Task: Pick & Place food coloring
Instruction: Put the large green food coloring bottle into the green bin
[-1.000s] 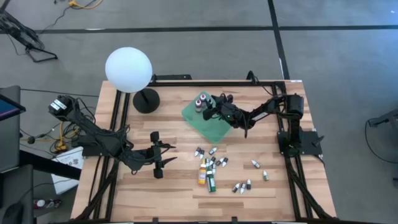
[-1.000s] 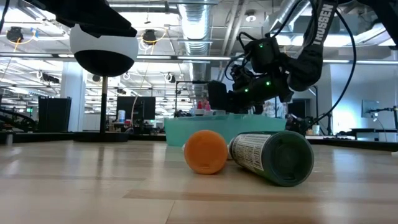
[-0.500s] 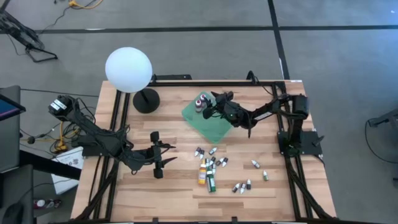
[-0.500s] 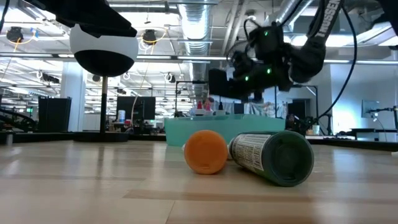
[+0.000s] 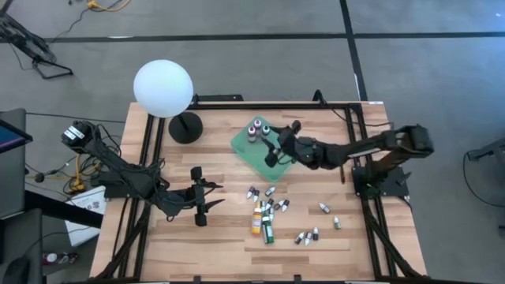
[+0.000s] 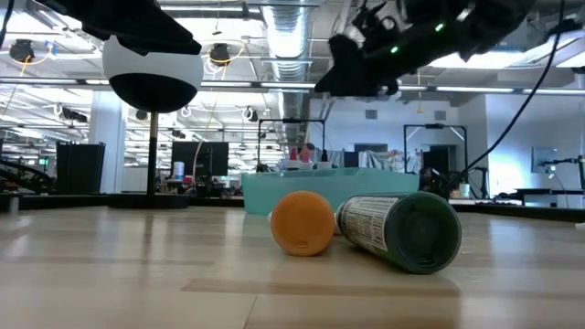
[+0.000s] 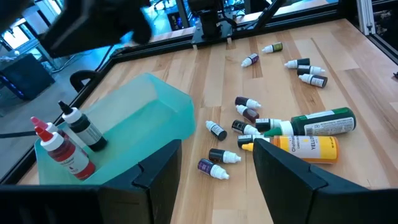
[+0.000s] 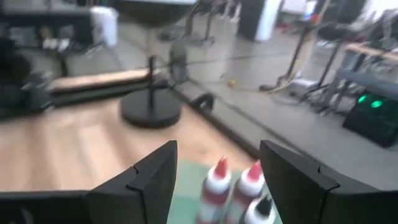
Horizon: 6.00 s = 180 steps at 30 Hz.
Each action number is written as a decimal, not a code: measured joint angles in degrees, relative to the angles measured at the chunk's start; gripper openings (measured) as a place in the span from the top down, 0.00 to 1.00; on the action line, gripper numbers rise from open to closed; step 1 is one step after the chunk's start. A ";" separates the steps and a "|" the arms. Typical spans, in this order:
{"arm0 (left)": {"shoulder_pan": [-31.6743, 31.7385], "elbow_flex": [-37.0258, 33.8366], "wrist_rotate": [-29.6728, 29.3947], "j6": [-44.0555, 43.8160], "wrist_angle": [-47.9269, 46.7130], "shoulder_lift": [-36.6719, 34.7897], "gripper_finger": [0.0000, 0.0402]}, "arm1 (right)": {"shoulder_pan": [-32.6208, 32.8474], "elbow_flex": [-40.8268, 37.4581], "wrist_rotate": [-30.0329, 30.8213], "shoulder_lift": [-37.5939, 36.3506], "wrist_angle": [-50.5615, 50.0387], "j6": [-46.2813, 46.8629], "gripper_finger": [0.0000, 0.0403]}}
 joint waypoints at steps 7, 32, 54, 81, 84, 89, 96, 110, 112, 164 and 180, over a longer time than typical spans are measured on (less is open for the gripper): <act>0.00 0.00 0.93 0.01 -0.04 0.00 0.52 | 9.41 0.00 -0.06 -7.84 -17.02 7.98 0.45; -0.02 0.00 8.94 0.03 -0.04 0.02 0.52 | 30.73 12.20 -12.89 11.83 -25.98 41.31 0.50; 0.00 0.00 9.33 -0.09 -0.15 0.04 0.52 | 30.21 39.55 -21.17 25.74 -65.02 57.89 0.55; 0.11 -0.04 9.18 -0.25 -1.11 3.58 0.52 | 28.08 39.43 -25.37 30.24 -67.41 63.45 0.54; 0.16 -0.02 11.47 -0.99 -1.12 3.58 0.52 | 28.09 39.47 -25.35 30.03 -66.67 63.48 0.54; 0.55 -0.02 16.02 -1.37 -1.10 3.58 0.52 | 28.08 39.45 -25.64 30.03 -67.50 63.49 0.55; 0.61 -0.02 14.72 -1.42 -0.80 3.58 0.52 | 28.76 39.45 -27.86 30.03 -70.88 63.96 0.55; 0.64 -0.02 13.80 -1.06 0.09 3.56 0.52 | 29.38 39.45 -36.37 30.03 -75.59 43.11 0.55; 0.66 -0.02 13.54 -1.06 0.07 3.56 0.52 | 29.37 39.45 -37.28 30.03 -77.74 39.87 0.55; 0.65 -0.02 11.78 -0.73 -0.02 3.52 0.52 | 26.62 40.40 -39.21 29.94 -77.12 27.69 0.52; 0.64 -0.02 11.78 -0.75 -0.02 3.52 0.52 | 26.20 40.00 -39.03 29.96 -76.01 27.28 0.55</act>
